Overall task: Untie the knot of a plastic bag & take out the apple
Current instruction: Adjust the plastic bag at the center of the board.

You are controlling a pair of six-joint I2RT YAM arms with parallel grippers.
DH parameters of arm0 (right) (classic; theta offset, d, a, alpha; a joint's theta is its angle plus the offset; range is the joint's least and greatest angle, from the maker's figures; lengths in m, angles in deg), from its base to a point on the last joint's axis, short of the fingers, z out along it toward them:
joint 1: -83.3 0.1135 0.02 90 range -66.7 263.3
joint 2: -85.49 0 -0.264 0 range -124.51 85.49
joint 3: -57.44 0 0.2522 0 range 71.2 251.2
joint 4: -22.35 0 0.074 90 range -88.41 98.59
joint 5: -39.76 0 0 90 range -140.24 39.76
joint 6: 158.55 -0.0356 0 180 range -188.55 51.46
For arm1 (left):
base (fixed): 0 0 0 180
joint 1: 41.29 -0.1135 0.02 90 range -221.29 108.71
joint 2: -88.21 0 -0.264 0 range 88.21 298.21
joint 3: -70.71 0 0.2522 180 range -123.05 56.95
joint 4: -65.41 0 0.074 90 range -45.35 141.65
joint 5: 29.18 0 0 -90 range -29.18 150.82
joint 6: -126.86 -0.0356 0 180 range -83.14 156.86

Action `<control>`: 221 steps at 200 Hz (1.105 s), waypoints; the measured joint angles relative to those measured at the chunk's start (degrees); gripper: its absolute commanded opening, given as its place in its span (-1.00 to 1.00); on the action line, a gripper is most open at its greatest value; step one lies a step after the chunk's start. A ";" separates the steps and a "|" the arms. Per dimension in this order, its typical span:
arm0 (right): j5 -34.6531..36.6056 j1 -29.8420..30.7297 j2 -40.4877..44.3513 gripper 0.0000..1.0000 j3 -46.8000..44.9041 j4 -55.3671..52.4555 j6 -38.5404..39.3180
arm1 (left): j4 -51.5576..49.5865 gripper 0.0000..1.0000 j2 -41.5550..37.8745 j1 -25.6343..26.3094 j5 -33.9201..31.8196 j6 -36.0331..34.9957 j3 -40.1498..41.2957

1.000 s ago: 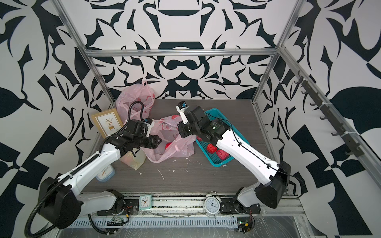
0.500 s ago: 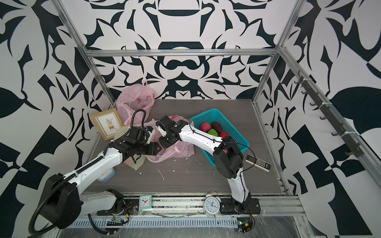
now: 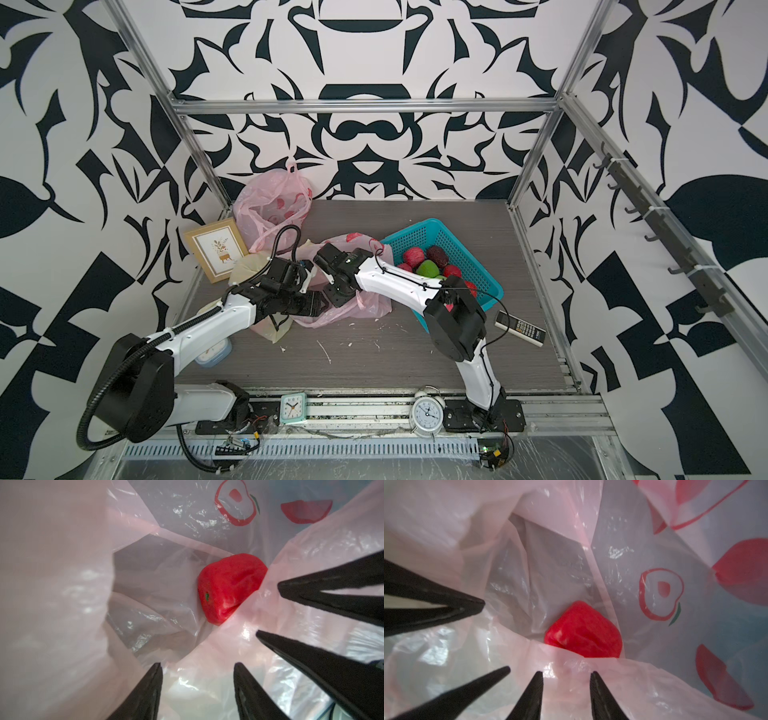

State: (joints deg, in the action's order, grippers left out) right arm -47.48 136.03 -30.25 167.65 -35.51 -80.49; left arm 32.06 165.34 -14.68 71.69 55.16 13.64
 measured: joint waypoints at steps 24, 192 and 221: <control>0.83 0.15 0.35 -0.17 -3.52 0.00 -0.85 | 0.55 0.17 0.55 0.02 0.44 0.22 0.61; -0.09 0.28 12.72 0.22 -15.63 14.71 -5.95 | 1.79 0.16 3.13 0.52 0.92 0.79 0.70; 2.49 0.28 12.70 0.24 -15.54 17.97 -7.48 | 1.75 0.21 2.86 0.52 0.87 0.81 0.70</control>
State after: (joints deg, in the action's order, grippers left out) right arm -44.98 136.31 -17.55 152.11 -17.54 -87.96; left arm 33.80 168.20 -14.16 72.57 55.97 14.34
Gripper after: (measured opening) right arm 0.615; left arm 0.589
